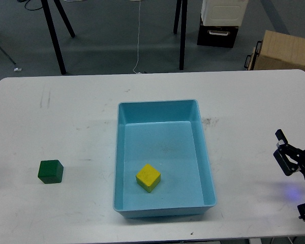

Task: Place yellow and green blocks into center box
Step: 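Raise the left gripper up and away from the table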

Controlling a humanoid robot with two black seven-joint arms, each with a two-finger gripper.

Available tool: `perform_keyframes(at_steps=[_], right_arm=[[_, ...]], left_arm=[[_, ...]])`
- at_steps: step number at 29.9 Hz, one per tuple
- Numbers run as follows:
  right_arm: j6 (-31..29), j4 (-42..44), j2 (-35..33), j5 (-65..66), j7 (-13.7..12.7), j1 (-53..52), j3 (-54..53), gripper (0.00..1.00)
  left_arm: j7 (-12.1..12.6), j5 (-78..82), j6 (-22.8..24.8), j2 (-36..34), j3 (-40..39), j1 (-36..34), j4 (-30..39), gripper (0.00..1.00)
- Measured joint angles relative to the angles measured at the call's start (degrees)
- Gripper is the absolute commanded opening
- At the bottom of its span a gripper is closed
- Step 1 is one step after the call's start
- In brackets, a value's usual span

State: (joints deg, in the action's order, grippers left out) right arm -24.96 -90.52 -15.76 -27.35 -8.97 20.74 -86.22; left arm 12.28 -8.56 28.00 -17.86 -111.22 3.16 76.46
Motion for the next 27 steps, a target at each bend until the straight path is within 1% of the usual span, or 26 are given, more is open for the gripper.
perform_keyframes(at_steps=[4,9,13,16,19,22,24,27], right_arm=[[-0.2,0.0,0.1,0.0,0.0,0.0,0.1,0.96],[-0.3,0.0,0.6,0.1,0.1,-0.2,0.7,0.96],[-0.4,0.0,1.0,0.2,0.1,-0.3,0.9,0.96],[-0.5,0.0,1.2,0.2,0.1,-0.1,1.0,0.96],[-0.6,0.0,1.2,0.2,0.1,0.3,1.0,0.96],[-0.9,0.0,1.2,0.2,0.1,0.6,0.9,0.96],[-1.1,0.0,1.2,0.2,0.1,0.7,0.9,0.96],[-1.3,0.0,1.3,0.2,0.1,0.7,0.9,0.96]], left_arm=[[-0.5,4.9,0.0,-8.2,5.3,-2.5,1.5,1.00],[-0.9,13.2,0.0,-17.2,11.8,-7.8,3.7,1.00],[-0.9,19.3,0.0,-23.0,19.6,-15.4,4.0,1.00],[-0.6,23.3,0.0,-28.9,28.3,-22.9,4.0,1.00],[-0.3,26.2,0.0,-34.0,40.1,-33.2,3.7,1.00],[-0.2,28.9,0.0,-37.3,55.1,-46.0,2.9,1.00],[-0.1,31.4,0.0,-38.4,67.2,-55.8,2.5,1.00],[-0.1,36.9,0.0,-38.1,85.9,-70.4,2.2,1.00]])
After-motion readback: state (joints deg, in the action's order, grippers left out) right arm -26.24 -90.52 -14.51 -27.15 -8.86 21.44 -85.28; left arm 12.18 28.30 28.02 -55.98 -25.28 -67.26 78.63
